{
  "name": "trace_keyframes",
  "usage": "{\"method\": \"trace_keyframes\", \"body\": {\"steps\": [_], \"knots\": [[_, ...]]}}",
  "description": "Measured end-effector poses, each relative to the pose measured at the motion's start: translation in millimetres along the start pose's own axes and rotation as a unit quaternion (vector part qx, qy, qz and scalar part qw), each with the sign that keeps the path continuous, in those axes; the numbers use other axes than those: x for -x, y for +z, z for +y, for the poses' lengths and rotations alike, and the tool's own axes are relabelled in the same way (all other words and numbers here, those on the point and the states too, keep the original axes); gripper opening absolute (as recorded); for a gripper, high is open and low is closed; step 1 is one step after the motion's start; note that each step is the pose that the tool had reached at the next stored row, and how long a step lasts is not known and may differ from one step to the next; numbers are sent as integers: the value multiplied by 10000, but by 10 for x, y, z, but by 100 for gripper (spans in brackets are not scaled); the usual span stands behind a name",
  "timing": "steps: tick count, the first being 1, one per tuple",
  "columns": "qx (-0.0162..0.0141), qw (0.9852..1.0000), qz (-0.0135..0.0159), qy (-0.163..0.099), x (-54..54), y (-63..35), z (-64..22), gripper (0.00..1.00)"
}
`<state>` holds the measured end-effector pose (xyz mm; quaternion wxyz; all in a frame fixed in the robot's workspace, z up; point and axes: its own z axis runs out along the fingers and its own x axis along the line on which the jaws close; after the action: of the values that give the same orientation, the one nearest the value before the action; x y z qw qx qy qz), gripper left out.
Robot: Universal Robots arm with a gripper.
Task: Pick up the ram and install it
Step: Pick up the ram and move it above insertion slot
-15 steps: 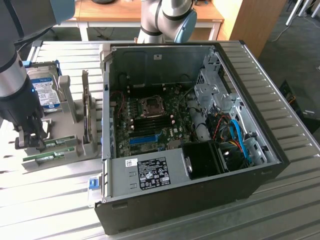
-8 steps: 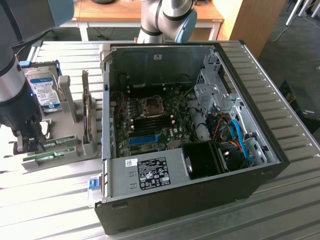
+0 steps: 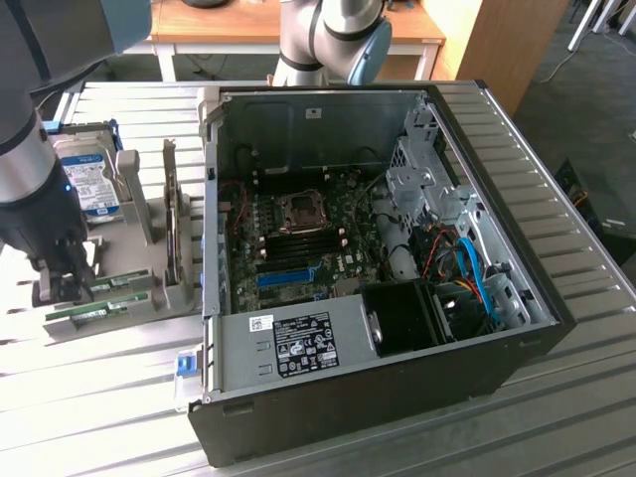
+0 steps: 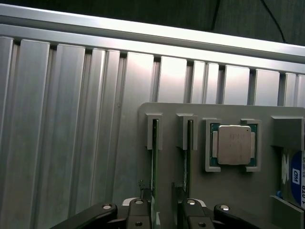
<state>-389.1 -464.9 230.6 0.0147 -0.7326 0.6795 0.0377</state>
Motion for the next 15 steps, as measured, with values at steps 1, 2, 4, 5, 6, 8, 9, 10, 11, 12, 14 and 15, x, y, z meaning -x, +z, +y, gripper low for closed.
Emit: {"method": "trace_keyframes", "body": {"steps": [1, 2, 4, 5, 6, 8, 9, 10, 11, 12, 14, 15], "knots": [[1, 10000, 0, 0, -2, -1, -22, 31], [2, 10000, 0, 0, -4, -2, -46, 31], [4, 10000, 0, 0, -7, -4, -93, 31], [5, 10000, 0, 0, -9, -4, -113, 31], [6, 10000, 0, 0, -10, -5, -130, 31], [6, 10000, 0, 1, -12, -6, -161, 31], [7, 10000, 0, 1, -13, -7, -177, 31], [6, 10000, 0, 1, -15, -7, -197, 31], [7, 10000, 0, 1, -16, -8, -212, 31], [6, 10000, -1, 0, -17, -8, -222, 31], [6, 10000, -1, 1, -17, -8, -224, 31], [7, 10000, -1, 1, -17, -8, -224, 31]]}}
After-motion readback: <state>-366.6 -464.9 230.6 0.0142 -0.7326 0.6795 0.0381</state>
